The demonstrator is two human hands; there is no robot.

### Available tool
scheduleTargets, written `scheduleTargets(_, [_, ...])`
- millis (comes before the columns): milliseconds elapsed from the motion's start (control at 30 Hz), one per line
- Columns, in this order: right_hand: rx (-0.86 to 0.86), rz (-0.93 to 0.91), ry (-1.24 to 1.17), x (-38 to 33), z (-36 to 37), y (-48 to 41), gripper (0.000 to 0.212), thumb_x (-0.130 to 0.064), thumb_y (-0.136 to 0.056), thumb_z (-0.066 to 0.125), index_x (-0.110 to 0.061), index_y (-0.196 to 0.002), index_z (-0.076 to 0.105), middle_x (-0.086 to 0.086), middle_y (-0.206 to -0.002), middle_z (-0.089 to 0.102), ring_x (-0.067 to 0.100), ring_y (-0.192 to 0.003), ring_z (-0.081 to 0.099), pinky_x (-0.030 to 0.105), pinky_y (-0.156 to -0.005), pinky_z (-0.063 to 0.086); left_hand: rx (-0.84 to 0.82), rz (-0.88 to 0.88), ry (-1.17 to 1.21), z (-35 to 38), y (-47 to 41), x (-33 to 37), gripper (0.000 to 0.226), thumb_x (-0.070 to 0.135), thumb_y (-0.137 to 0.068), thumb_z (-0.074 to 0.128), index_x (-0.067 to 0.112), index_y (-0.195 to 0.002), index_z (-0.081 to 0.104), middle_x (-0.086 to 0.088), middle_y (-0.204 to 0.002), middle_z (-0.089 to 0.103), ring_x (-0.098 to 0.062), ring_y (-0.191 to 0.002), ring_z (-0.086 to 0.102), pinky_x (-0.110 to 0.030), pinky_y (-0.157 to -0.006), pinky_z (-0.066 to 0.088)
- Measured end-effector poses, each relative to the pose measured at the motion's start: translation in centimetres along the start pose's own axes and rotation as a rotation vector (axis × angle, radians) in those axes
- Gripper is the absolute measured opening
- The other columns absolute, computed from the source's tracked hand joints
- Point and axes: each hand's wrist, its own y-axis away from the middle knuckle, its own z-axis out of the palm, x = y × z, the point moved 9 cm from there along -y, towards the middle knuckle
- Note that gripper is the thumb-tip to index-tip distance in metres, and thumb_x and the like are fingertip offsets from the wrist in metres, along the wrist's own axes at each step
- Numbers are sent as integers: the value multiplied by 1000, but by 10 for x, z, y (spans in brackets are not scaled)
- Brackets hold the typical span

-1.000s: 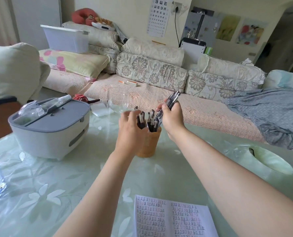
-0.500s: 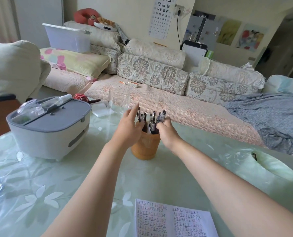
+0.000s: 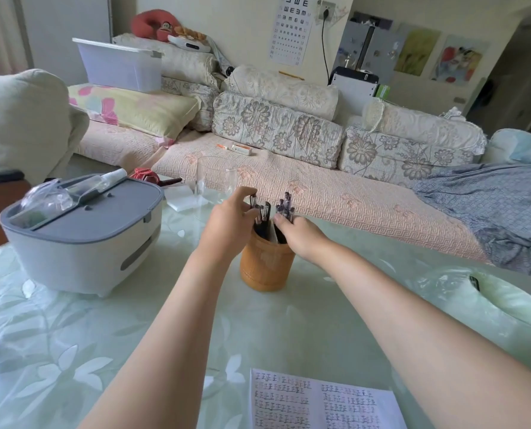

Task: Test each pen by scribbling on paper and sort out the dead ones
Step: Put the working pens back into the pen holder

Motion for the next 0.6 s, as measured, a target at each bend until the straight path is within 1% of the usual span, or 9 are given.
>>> scheduleTargets(33, [-16,2,4,1,0,0,60,-62,-97,32,-10,-108,61,7,-97,63,26,-92,59,36,-81,43,10,-3,-14,-1,0,0,29,22,-95,55,25,-124,55,1,-88,69,-22,-81,61,-30,-65,42])
scheduleTargets(100, [-31,2,54,1,0,0,55,-62,-92,36,-15,-102,62,6,-98,65,26,-94,61,36,-83,46,13,-9,-40,0,2,1,22,24,-96,53,24,-118,57,-2,-79,67,-23,-75,61,-33,-62,43])
scheduleTargets(167, [-25,-2,100,2,0,-1,57,-63,-84,39,-21,-120,55,6,-118,61,31,-114,57,40,-92,45,-15,-2,-58,6,3,0,23,25,-95,53,24,-118,58,-2,-87,69,-23,-80,63,-33,-68,47])
scheduleTargets(233, [12,-28,4,-2,-2,4,80,-54,-82,49,-30,-152,17,2,-152,36,28,-138,39,43,-107,38,-33,17,-66,11,4,0,26,24,-96,52,21,-121,56,-3,-108,66,-24,-96,63,-35,-81,49])
scheduleTargets(267, [49,-62,-76,-6,-6,7,90,-46,-83,54,-34,-154,-1,-1,-160,24,25,-143,31,43,-112,33,-33,28,-76,12,4,0,28,23,-96,50,19,-124,55,-4,-117,63,-25,-102,61,-36,-86,48])
scheduleTargets(300, [86,-112,-127,-10,-10,10,94,-38,-85,57,-37,-153,-8,-3,-162,19,22,-145,27,43,-115,29,-34,42,-87,11,5,2,30,24,-98,48,18,-127,55,-4,-123,61,-25,-108,59,-37,-89,47])
scheduleTargets(433, [86,-261,-103,-22,-13,17,74,-18,-92,48,-33,-155,12,-8,-162,18,13,-149,18,30,-118,19,-72,81,-68,10,9,11,43,34,-100,45,19,-140,49,0,-137,53,-15,-112,57,-27,-94,40])
scheduleTargets(500, [70,-243,-93,-22,-12,17,71,-16,-93,46,-34,-154,14,-6,-161,22,17,-146,24,30,-113,26,-86,100,-79,11,10,13,45,31,-99,49,19,-142,48,0,-138,53,-13,-110,59,-26,-95,43])
scheduleTargets(600, [62,-211,-124,-19,-12,16,81,-9,-91,46,-37,-154,1,4,-158,29,27,-130,46,29,-90,39,-84,68,-58,10,9,9,46,24,-99,50,20,-144,45,-2,-140,53,-15,-113,58,-25,-96,41])
